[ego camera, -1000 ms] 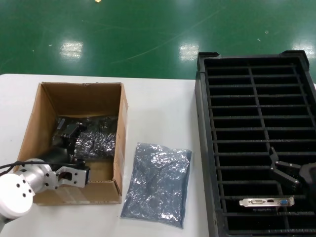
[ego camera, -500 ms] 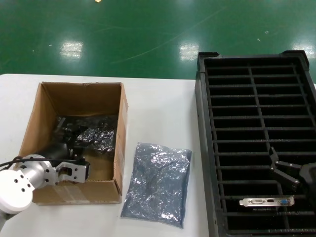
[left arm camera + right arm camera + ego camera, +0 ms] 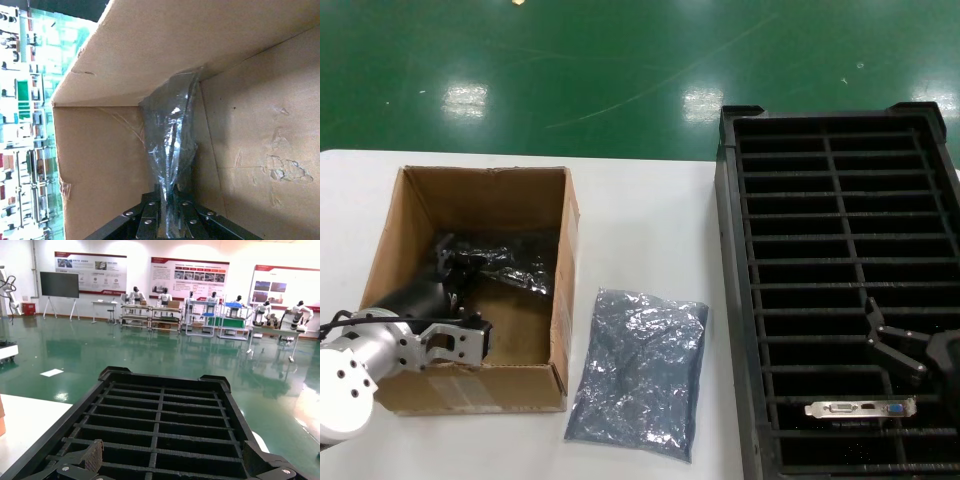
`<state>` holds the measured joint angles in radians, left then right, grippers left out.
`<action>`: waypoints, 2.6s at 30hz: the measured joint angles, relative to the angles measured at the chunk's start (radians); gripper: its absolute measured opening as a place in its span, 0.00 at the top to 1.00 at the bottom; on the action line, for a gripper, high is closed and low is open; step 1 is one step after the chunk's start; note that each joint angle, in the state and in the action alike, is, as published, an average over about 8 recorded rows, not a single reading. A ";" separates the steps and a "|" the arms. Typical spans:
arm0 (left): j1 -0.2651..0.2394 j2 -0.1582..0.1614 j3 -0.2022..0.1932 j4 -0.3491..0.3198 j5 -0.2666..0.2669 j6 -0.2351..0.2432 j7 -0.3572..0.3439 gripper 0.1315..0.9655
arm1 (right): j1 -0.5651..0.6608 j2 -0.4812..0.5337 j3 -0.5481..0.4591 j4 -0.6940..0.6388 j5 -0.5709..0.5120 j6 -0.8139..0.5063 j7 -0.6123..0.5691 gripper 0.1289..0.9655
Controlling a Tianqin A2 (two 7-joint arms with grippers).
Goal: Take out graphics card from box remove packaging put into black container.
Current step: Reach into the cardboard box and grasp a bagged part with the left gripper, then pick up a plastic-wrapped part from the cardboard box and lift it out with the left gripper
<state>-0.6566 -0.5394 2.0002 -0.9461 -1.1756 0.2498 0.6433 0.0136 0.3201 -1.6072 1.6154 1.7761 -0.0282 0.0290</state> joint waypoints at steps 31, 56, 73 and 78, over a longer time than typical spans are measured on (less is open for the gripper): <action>0.162 -0.118 -0.079 -0.310 -0.003 -0.087 -0.032 0.99 | 0.000 0.000 0.000 0.000 0.000 0.000 0.000 0.00; 0.677 -0.213 -0.486 -0.958 0.037 -0.125 -0.128 0.99 | 0.000 0.000 0.000 0.000 0.000 0.000 0.000 0.00; 0.898 -0.343 -0.322 -1.105 0.028 -0.360 -0.166 0.99 | 0.000 0.000 0.000 0.000 0.000 0.000 0.000 0.00; 0.909 -0.356 -0.277 -1.108 0.041 -0.388 -0.177 0.99 | 0.000 0.000 0.000 0.000 0.000 0.000 0.000 0.00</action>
<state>0.2522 -0.8952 1.7227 -2.0545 -1.1346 -0.1381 0.4660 0.0136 0.3201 -1.6072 1.6154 1.7760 -0.0282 0.0290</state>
